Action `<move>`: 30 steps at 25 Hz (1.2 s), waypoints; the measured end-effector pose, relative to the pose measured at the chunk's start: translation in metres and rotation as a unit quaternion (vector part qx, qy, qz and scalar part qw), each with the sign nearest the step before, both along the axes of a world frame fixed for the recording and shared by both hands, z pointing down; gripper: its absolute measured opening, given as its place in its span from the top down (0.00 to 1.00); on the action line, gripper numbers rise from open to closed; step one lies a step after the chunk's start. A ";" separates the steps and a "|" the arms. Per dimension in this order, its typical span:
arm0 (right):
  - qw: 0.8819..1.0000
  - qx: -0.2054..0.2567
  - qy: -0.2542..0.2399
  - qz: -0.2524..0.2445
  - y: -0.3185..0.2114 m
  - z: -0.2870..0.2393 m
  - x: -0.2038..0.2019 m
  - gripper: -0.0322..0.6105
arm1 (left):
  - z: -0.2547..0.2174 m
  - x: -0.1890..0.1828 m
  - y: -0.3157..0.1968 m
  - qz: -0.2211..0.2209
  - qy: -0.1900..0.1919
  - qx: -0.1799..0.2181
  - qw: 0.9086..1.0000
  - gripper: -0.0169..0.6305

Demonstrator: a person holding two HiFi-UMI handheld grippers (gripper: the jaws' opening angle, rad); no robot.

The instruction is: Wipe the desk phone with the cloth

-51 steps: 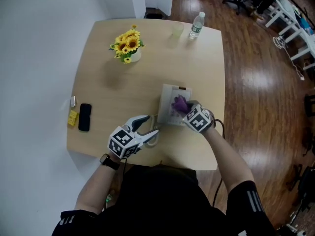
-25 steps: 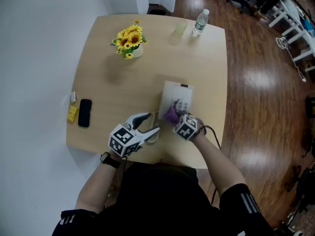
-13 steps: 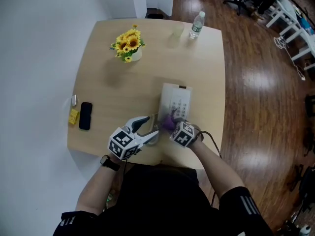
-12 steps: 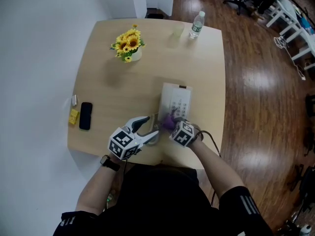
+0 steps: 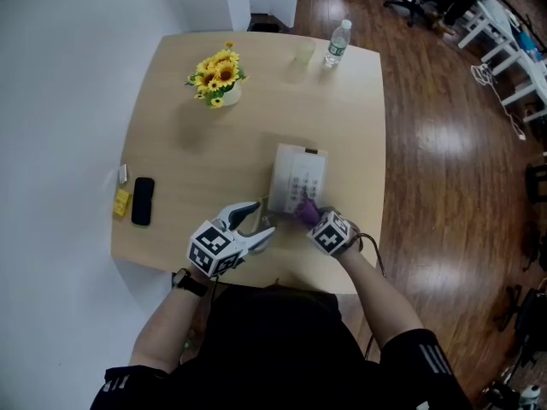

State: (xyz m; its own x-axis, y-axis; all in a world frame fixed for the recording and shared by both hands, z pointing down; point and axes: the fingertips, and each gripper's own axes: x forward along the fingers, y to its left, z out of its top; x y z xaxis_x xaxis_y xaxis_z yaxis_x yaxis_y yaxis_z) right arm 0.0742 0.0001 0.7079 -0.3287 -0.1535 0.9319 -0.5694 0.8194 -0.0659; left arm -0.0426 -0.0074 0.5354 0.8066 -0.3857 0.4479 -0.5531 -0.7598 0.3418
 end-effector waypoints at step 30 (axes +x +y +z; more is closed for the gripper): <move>0.995 -0.058 -0.080 -0.025 -0.225 -0.063 -0.085 0.72 | 0.014 -0.029 -0.005 -0.051 -0.015 -0.017 0.998 0.56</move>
